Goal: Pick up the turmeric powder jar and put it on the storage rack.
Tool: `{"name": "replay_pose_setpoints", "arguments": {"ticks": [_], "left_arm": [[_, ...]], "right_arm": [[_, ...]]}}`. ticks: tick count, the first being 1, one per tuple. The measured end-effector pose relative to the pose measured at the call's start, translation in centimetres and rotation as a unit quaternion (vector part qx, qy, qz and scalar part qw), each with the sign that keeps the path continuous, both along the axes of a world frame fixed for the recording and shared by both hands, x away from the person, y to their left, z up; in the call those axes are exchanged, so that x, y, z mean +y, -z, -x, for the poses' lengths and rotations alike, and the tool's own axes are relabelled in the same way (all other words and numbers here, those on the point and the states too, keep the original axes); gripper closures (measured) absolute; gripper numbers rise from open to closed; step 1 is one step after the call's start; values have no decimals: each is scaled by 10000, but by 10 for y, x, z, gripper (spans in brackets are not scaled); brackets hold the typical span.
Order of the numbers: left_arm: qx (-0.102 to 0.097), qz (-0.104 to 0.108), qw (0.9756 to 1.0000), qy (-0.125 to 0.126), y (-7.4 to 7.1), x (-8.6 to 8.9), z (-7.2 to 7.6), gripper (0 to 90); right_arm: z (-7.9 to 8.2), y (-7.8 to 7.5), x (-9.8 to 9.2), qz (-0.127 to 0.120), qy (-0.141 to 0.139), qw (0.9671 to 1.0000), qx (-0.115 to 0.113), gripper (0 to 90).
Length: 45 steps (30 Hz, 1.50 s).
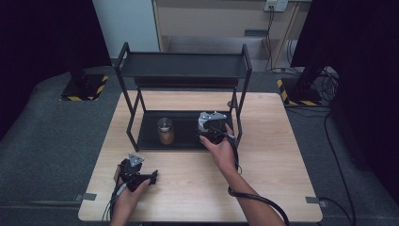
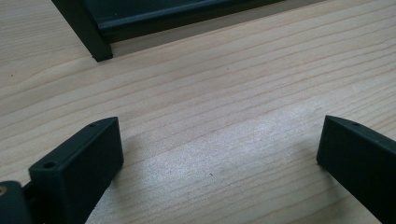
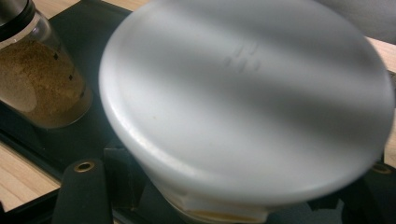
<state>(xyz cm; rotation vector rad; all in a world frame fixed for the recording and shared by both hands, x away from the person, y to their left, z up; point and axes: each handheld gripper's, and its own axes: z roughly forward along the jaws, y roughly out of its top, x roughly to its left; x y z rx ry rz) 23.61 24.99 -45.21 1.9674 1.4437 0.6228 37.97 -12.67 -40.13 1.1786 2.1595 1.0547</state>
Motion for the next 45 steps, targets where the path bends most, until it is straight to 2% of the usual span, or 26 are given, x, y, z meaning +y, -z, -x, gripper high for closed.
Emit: {"name": "replay_pose_setpoints", "arguments": {"ticks": [9, 12, 20, 26, 40, 45], "left_arm": [[1, 0, 10000, 0, 0, 0, 0, 0], [2, 0, 10000, 0, 0, 0, 0, 0], [1, -2, 10000, 8, 0, 0, 0, 0], [0, -1, 10000, 6, 0, 0, 0, 0], [-2, 2, 10000, 9, 0, 0, -1, 0], [-2, 1, 10000, 10, 0, 0, -1, 0]], "right_arm": [[-3, -1, 3, 37, 51, 9999, 136, 304], [-2, 1, 3, 39, 77, 9999, 115, 302], [-2, -1, 3, -10, 67, 9997, 233, 200], [3, -3, 2, -35, 118, 9994, 335, 110], [24, -9, -2, -108, 318, 9988, 370, 95], [28, -9, -3, -100, 234, 9991, 339, 98]]}}
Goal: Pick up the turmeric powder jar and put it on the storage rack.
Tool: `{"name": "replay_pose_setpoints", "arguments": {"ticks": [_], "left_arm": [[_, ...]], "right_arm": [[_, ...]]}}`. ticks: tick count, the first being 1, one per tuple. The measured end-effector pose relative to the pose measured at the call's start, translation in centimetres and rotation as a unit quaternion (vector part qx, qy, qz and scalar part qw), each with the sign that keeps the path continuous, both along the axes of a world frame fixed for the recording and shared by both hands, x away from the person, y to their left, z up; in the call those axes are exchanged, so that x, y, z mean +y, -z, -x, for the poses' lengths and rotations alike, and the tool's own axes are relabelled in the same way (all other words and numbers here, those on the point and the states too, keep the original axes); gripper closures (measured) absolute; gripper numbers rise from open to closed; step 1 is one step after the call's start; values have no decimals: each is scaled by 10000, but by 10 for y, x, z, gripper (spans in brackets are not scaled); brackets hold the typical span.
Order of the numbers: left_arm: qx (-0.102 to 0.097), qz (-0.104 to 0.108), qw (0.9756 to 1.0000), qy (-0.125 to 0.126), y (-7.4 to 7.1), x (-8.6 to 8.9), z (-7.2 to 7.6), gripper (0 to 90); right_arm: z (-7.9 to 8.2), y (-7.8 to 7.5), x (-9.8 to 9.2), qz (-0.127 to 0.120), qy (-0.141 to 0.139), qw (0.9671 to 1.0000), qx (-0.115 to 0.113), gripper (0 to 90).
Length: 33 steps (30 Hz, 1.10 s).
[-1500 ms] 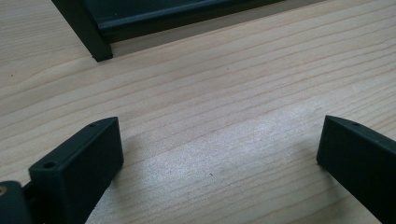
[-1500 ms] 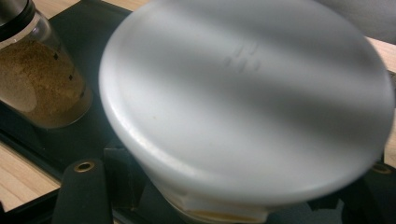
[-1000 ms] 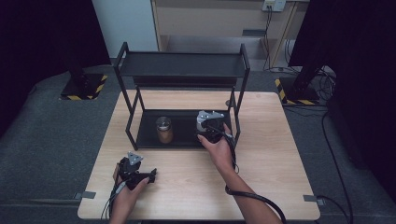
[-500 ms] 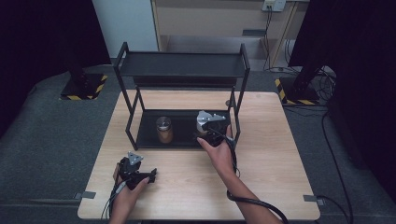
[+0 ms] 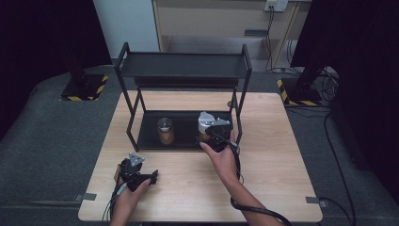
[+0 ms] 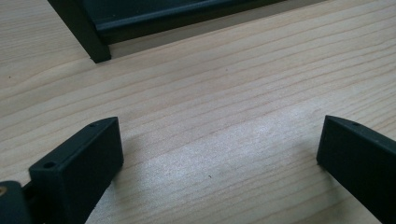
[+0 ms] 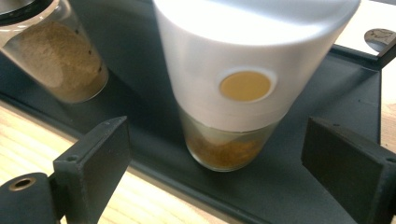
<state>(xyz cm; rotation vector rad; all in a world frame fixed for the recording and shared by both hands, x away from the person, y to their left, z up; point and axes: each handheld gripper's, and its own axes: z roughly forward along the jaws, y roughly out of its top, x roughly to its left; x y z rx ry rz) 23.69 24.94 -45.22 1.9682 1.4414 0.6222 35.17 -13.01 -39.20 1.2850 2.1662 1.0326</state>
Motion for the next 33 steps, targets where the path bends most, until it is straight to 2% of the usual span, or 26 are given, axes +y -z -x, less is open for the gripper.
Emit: {"name": "replay_pose_setpoints", "arguments": {"ticks": [14, 33], "left_arm": [[1, -1, 10000, 2, 0, 0, 0, 0], [2, -2, 10000, 6, 0, 0, 0, 0]], "right_arm": [[10, 2, -1, 28, -88, 9999, -46, 97], [15, 1, -7, 38, -44, 10000, -14, 94]]}}
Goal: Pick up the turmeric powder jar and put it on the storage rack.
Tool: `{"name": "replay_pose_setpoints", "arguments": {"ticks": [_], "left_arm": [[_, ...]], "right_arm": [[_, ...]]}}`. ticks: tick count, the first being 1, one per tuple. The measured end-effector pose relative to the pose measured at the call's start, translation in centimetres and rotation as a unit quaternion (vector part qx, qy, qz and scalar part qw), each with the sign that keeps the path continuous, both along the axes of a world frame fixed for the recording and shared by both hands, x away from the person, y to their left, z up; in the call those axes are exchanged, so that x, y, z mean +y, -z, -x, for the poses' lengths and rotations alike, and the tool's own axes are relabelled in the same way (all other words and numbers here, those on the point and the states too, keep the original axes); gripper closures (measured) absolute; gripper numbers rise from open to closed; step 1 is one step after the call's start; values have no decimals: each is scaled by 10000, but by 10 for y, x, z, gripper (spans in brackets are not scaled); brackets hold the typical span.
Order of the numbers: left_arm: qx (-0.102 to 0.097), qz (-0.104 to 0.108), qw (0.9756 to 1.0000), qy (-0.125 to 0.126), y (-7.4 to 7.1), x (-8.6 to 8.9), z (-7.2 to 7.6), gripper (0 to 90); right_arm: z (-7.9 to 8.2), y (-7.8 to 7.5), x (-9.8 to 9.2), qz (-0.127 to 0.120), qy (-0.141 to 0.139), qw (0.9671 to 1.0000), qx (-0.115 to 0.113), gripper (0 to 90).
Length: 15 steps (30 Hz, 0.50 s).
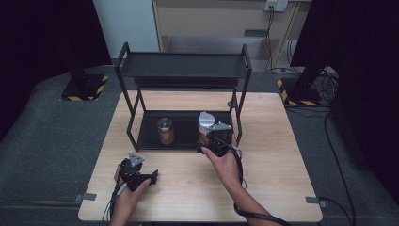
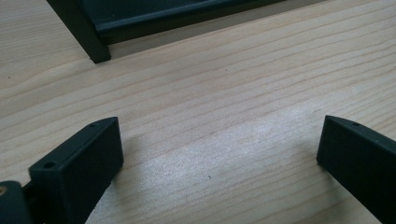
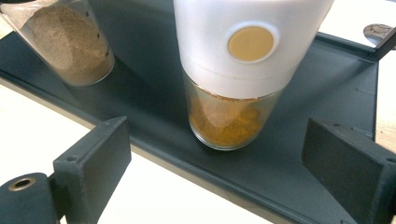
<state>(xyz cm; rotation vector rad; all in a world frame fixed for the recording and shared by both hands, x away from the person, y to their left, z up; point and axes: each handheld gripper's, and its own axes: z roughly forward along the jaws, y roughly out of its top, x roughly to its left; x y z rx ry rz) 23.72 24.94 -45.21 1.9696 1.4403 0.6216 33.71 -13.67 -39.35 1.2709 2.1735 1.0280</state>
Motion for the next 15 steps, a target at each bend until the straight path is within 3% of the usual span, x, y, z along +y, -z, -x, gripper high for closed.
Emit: {"name": "replay_pose_setpoints", "arguments": {"ticks": [15], "left_arm": [[0, 1, 10000, 4, 0, 0, 0, 0]], "right_arm": [[9, 3, -4, 83, -123, 9999, -82, 94]]}}
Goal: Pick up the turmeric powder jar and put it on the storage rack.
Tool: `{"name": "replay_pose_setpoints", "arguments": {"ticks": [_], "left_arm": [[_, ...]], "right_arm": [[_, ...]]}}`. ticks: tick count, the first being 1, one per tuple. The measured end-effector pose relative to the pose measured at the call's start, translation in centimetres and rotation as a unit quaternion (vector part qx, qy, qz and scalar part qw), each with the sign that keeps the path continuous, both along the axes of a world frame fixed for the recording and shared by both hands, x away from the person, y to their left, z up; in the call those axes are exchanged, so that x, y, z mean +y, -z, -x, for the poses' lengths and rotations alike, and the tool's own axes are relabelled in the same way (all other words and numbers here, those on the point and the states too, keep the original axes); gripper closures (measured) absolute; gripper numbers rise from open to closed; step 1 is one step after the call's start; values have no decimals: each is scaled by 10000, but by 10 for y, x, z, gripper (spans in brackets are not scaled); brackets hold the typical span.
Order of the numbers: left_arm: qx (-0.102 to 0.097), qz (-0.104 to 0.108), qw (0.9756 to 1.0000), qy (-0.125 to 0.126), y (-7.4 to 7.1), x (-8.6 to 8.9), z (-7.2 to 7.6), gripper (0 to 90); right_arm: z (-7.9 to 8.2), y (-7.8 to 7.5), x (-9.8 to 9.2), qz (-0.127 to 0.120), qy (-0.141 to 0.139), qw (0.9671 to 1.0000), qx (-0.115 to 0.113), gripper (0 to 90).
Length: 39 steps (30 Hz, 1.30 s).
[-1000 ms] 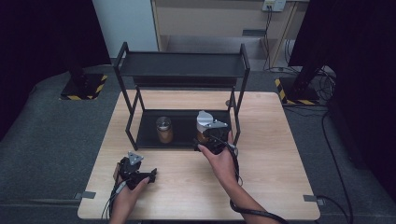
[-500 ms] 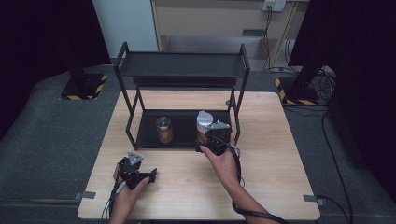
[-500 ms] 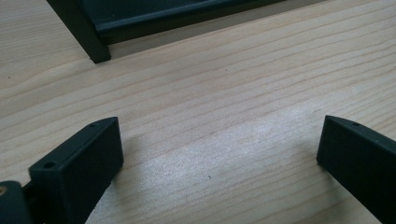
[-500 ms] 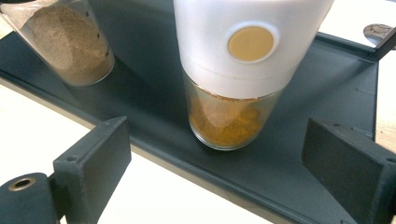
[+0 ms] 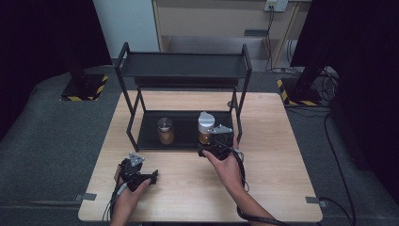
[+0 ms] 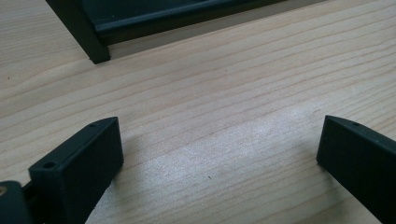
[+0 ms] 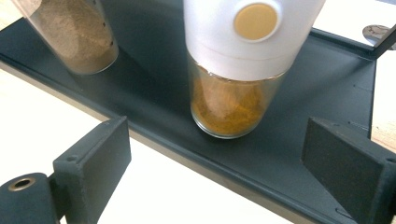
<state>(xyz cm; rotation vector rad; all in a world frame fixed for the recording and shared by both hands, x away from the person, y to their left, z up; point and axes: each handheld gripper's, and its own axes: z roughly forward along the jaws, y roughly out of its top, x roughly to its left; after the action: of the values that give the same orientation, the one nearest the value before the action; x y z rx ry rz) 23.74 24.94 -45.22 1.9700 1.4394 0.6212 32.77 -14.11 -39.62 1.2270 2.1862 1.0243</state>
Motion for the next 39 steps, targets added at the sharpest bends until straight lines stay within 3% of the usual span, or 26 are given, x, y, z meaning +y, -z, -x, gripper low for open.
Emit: {"name": "replay_pose_setpoints", "arguments": {"ticks": [33, 39], "left_arm": [[1, 2, 10000, 11, 0, 0, 0, 0], [1, 1, 10000, 13, 0, 0, 0, 0]], "right_arm": [[14, 12, -4, 126, -274, 9995, 49, 90], [15, 15, -5, 216, -436, 9988, 51, 85]]}}
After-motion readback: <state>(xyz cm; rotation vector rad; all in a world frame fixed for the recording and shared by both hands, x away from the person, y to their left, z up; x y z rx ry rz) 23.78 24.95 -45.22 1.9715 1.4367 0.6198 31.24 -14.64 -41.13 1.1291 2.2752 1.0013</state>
